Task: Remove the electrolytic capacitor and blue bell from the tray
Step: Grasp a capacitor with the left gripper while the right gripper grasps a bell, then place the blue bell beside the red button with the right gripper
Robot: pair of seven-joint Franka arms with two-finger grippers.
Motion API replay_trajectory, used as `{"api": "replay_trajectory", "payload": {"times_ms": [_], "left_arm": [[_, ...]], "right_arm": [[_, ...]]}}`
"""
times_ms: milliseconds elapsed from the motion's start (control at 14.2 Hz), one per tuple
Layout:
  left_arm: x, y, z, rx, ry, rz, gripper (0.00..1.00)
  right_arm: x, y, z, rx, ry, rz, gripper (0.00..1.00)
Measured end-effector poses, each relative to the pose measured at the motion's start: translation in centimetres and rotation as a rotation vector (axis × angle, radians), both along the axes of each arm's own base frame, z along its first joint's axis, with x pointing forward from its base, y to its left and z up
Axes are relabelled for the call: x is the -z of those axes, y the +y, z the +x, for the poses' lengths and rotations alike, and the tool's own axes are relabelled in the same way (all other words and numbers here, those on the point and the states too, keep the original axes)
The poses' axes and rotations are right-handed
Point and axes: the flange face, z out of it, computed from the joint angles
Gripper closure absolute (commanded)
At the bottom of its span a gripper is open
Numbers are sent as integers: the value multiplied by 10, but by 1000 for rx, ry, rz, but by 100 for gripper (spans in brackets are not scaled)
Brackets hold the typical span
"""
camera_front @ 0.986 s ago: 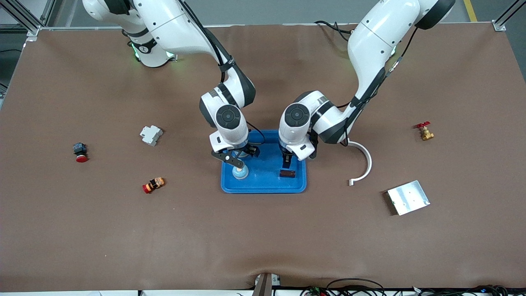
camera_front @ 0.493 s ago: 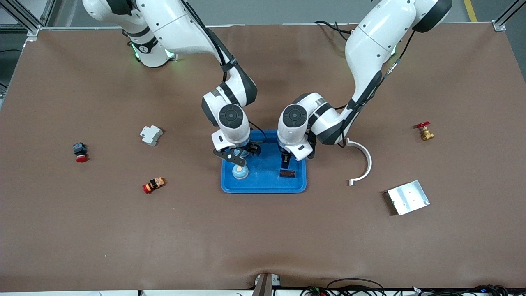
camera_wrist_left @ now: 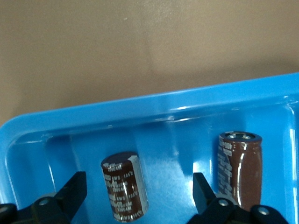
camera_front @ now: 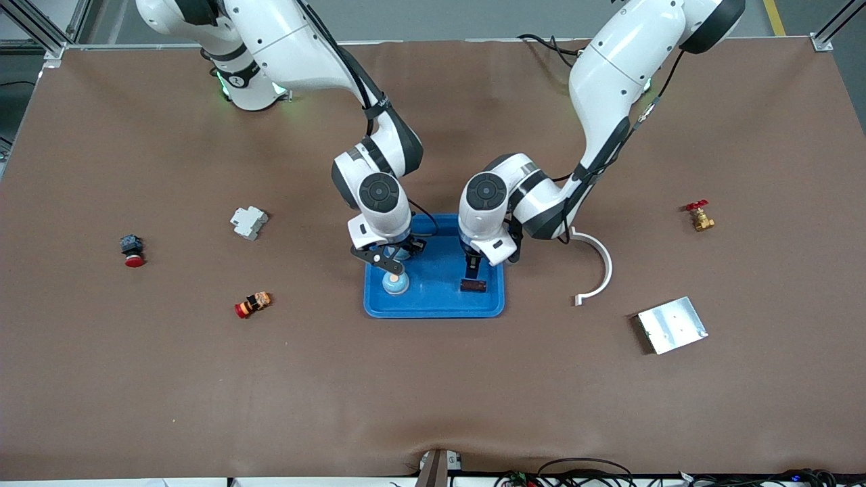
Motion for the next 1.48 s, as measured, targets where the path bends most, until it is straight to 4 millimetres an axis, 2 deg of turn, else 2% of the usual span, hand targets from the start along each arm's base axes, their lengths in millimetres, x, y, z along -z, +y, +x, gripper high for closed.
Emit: {"api": "replay_trajectory", "payload": {"times_ms": [141,282,564,705,775,846,986,1127,1339,1409,1480], "left_arm": [[1,0,-1,-4,1,2,0],[1,0,-1,-8,-2,4,0],[4,2,-2,3,-23,28,0],[4,3,-1,-14,-23,28,0],[4,4,0,-21,-23,28,24],[3,5,0,-26,-23,28,35],[3,4,0,-34,-23,27,35],[3,2,-2,-39,-23,25,35],[-2,-5,-5,-45,-28,17,38],[-4,-7,-6,-47,-30,15,44],[-5,-8,-7,-47,-32,14,68]], "right_arm": [[-4,1,2,1,-6,6,72],[-17,2,3,0,0,8,77],[-62,-2,4,1,27,6,82],[-79,-15,11,-7,46,1,83],[-88,-30,18,-23,63,-3,84],[-98,-49,27,-44,82,-4,87],[-123,-104,48,-106,125,9,90],[-153,-171,65,-186,172,40,90],[-184,-261,74,-324,194,102,90],[-188,-291,75,-376,192,111,90],[-188,-321,75,-426,193,99,90]]}}
